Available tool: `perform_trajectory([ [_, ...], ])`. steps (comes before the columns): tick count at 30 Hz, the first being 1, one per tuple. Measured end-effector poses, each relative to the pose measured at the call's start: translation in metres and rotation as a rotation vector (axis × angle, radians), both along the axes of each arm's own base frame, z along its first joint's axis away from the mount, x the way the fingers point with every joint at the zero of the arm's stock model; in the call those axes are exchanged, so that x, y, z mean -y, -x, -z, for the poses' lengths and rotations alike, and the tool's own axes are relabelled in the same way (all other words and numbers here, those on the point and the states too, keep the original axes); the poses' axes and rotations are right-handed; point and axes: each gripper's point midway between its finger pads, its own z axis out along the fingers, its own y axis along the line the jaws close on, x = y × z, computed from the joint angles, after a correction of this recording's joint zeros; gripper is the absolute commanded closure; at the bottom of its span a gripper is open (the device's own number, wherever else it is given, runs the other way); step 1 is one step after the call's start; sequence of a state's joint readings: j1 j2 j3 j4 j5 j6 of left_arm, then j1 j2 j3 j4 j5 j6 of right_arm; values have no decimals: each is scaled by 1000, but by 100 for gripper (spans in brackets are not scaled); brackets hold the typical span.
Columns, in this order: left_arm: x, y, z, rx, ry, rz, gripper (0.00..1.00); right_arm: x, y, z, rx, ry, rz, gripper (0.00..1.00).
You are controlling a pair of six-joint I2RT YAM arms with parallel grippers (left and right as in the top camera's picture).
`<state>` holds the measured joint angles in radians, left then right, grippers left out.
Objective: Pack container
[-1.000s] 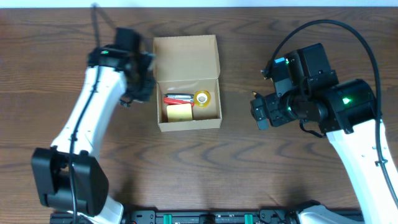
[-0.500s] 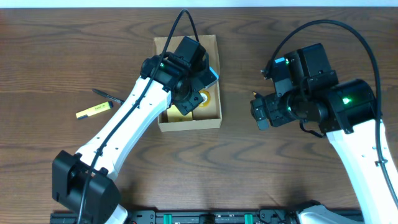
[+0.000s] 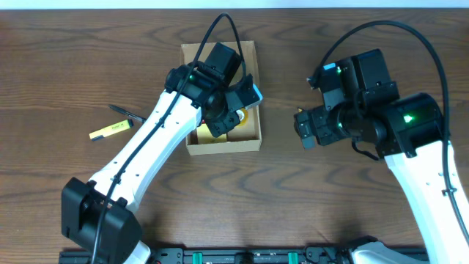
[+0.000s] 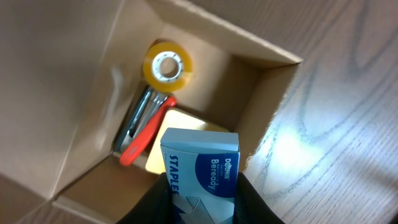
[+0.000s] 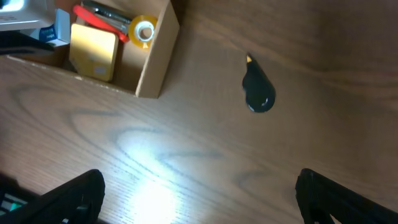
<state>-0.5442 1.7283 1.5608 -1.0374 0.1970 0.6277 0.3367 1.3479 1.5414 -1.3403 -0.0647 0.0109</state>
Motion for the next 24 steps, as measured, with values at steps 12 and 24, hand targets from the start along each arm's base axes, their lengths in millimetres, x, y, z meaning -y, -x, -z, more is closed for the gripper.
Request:
perform_trajectory([
  [12,12,-2,46,-97,-23,90,94,16,53,-45,146,-25,-74,1],
  [24,28,-5,64,-111,0,148,94,9,91,-57,193,-54,-275,1],
])
